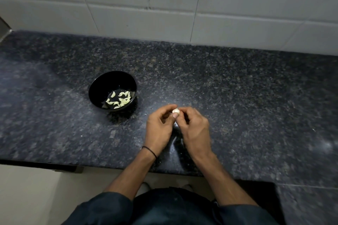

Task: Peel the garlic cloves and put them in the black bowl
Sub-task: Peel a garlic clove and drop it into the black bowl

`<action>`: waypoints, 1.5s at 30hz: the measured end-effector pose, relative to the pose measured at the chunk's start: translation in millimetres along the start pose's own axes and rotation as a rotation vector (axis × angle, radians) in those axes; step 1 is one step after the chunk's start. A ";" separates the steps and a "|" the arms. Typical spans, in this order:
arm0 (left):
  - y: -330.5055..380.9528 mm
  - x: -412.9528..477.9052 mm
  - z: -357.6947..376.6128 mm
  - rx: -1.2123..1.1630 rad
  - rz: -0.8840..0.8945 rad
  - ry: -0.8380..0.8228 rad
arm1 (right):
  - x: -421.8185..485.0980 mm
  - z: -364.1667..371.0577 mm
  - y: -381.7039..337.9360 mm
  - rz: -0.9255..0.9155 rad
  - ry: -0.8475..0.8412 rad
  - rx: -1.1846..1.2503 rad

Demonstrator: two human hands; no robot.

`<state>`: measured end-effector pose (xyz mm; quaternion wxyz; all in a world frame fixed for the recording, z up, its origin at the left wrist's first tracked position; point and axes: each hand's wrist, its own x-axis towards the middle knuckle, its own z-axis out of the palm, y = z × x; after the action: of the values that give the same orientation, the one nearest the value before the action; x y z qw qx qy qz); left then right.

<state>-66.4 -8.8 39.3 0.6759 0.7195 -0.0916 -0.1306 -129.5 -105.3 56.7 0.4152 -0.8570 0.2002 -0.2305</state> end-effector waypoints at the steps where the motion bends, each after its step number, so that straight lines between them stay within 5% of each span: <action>1: 0.6 -0.3 0.1 0.019 0.008 0.007 | -0.2 0.5 -0.1 -0.015 -0.009 -0.028; 26: -4.5 -3.8 -18.7 -0.196 -0.092 -0.124 | -2.3 -2.2 -2.4 0.175 -0.074 0.278; 37: -0.7 -3.4 -13.9 -0.261 -0.154 -0.106 | -4.7 4.4 -1.3 0.070 -0.021 0.068; 45: -3.9 -0.7 -16.8 -0.283 -0.155 -0.123 | 2.7 -1.2 4.4 0.382 -0.133 0.404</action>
<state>-62.0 7.6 36.4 0.7516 0.6127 -0.0577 -0.2377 -128.6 -110.0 54.4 0.6256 -0.7169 0.2804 -0.1267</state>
